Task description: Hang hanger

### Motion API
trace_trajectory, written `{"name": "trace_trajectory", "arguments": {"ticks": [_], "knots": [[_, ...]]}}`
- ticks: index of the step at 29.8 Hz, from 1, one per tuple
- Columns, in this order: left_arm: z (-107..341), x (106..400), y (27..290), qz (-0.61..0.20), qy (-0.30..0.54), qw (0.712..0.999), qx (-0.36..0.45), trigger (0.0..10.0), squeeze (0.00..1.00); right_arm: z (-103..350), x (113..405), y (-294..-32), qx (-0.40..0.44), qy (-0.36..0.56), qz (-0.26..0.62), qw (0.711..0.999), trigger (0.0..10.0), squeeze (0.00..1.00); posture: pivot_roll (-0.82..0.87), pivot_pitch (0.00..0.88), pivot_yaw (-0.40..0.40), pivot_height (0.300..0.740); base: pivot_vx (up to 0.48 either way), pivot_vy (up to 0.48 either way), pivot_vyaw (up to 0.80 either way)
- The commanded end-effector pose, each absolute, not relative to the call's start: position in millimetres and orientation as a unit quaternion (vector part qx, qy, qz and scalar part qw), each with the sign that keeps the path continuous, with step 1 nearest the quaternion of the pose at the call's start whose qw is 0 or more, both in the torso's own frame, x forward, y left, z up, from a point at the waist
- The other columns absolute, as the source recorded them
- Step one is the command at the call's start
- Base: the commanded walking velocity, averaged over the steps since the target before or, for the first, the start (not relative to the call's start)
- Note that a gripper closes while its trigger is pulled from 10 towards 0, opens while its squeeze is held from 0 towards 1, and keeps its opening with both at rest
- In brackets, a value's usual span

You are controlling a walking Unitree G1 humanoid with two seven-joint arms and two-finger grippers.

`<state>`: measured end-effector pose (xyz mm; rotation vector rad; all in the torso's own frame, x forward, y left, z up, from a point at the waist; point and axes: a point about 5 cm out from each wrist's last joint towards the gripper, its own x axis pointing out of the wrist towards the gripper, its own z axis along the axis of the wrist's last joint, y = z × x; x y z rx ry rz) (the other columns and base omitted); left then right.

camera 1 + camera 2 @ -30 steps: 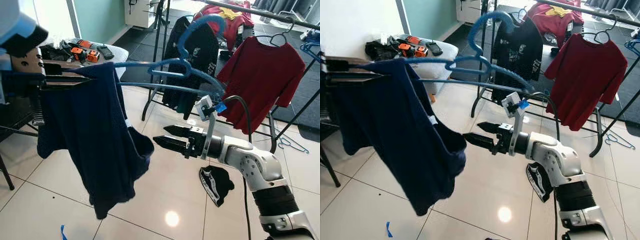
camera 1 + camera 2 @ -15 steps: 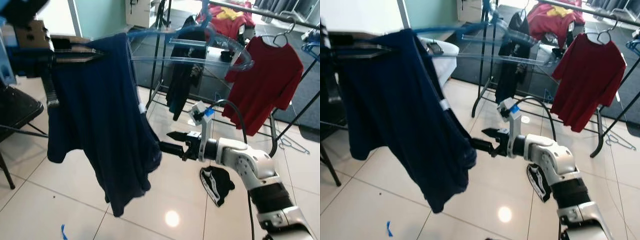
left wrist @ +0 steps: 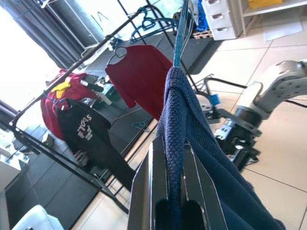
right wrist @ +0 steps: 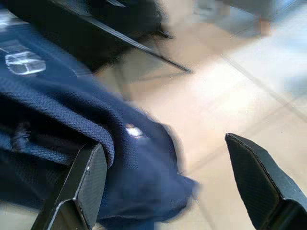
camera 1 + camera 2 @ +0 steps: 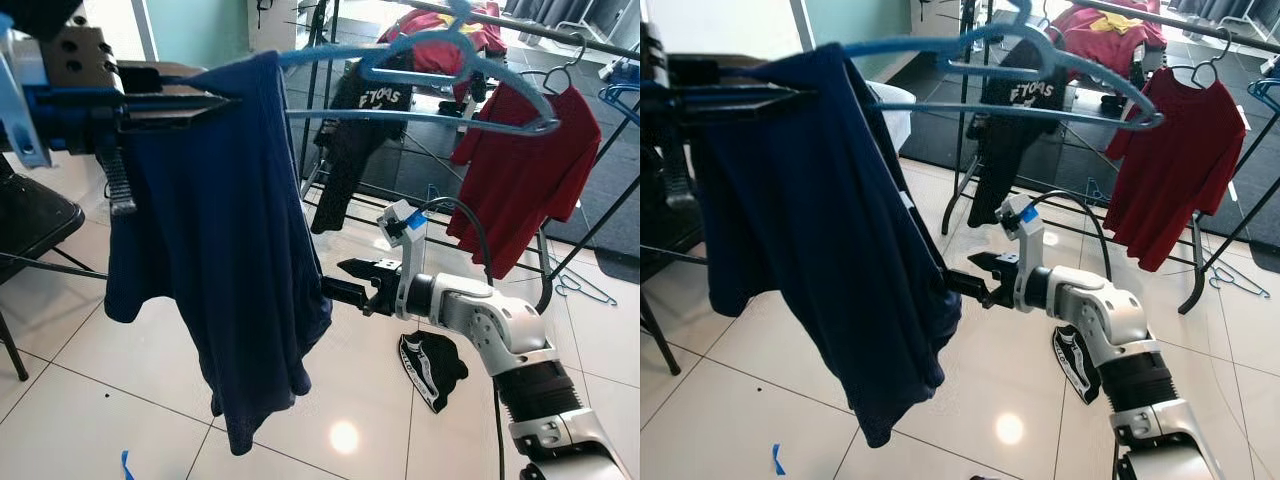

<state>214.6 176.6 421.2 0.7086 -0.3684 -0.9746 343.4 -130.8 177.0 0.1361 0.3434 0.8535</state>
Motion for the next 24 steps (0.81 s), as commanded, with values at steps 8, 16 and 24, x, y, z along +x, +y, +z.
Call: {"name": "trace_trajectory", "arguments": {"ticks": [8, 16, 24], "knots": [[411.4, 218.7, 192.6, -0.415, -0.140, 0.827, 0.353, 0.0, 0.00, 167.9, 368.3, -178.9, 0.030, 0.170, 0.224, 0.959, 10.0, 0.00, 0.02, 0.114, -0.050, 0.740, 0.000, 0.000, 0.00], [383.1, 222.2, 214.5, -0.378, -0.074, 0.840, 0.382, 0.0, 0.00, 197.2, 382.7, -222.7, 0.091, 0.088, 0.091, 0.988, 10.0, 0.00, 0.02, 0.120, -0.051, 0.740, 0.000, 0.000, 0.00], [368.8, 227.8, 223.7, -0.340, -0.059, 0.850, 0.398, 0.0, 0.00, 219.3, 387.1, -248.7, 0.156, 0.037, 0.040, 0.986, 10.0, 0.00, 0.01, 0.123, -0.056, 0.740, 0.000, 0.000, 0.00]]}}
